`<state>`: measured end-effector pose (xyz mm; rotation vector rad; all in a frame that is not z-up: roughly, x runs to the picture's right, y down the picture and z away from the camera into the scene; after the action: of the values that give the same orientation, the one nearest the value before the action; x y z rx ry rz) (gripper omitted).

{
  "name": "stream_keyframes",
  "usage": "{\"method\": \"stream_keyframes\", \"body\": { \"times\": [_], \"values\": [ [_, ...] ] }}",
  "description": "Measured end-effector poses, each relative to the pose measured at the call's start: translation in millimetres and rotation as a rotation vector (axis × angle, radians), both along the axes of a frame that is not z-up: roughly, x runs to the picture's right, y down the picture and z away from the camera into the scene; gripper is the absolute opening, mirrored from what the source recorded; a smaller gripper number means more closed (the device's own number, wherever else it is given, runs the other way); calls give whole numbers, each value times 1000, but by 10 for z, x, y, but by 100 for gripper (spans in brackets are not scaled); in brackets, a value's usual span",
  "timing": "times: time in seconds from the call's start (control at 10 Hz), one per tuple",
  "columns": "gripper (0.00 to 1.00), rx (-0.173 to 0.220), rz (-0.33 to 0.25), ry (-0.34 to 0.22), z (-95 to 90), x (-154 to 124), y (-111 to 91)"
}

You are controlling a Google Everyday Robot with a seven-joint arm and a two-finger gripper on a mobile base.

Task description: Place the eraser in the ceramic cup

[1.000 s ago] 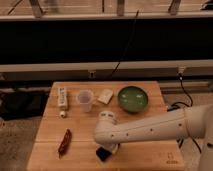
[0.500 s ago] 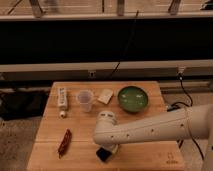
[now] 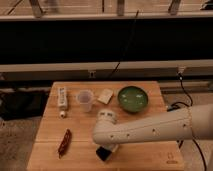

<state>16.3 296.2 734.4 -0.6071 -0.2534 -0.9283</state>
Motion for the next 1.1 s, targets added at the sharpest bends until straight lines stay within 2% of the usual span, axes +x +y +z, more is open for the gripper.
{"method": "stream_keyframes", "body": {
  "times": [1.1],
  "values": [
    [0, 21, -13, -6, -206, 29, -399]
  ]
}}
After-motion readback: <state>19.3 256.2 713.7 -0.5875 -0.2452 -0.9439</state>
